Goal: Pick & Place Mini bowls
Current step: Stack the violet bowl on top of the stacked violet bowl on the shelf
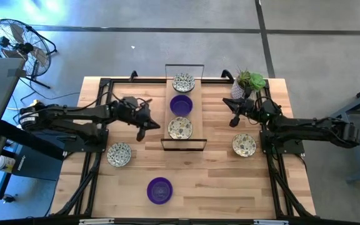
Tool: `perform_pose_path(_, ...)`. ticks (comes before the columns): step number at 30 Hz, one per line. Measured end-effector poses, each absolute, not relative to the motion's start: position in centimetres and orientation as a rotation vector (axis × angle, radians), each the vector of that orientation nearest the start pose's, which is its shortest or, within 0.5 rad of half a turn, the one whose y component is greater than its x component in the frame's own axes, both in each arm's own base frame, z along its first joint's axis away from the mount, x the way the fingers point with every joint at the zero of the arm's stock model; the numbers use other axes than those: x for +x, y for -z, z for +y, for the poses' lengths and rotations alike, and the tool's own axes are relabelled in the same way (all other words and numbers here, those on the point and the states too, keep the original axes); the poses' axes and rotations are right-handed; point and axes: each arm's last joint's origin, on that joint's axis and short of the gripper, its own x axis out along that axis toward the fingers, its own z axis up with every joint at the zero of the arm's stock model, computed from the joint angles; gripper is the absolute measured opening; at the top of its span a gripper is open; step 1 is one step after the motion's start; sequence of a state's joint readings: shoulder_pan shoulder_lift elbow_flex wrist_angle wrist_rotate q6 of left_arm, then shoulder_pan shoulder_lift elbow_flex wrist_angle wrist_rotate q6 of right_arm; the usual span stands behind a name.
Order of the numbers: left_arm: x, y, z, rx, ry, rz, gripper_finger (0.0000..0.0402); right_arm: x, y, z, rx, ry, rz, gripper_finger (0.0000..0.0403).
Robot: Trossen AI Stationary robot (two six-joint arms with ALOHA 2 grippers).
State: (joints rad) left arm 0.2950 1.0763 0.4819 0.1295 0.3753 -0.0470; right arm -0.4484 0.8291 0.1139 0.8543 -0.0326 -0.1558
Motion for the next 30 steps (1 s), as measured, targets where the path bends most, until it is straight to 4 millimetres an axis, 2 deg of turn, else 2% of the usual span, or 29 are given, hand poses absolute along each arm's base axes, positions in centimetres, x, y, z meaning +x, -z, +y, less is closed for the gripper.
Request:
perform_pose_path(6,21.8,-22.3,3.0,-0.118,0.068,0.558,0.0000,14.6,-19.6,-6.9,-0.186,0.424,-0.099,0.0000)
perform_pose_path(13,21.4,-23.5,1.0,-0.134,0.027,0.722,0.0000,14.6,-19.5,-6.9,-0.189,0.423,-0.089,0.0000)
perform_pose_path(20,21.0,-23.7,-1.3,-0.194,0.033,0.816,0.0000,14.6,-19.4,-6.9,-0.190,0.422,-0.080,0.0000)
perform_pose_path(26,20.8,-23.5,-4.6,-0.209,0.142,0.855,0.0000,14.6,-19.4,-6.9,-0.190,0.423,-0.076,0.0000)
perform_pose_path(30,20.7,-23.0,-6.3,-0.234,0.120,0.885,0.0000,14.7,-18.9,-7.0,-0.197,0.420,-0.029,0.0000)
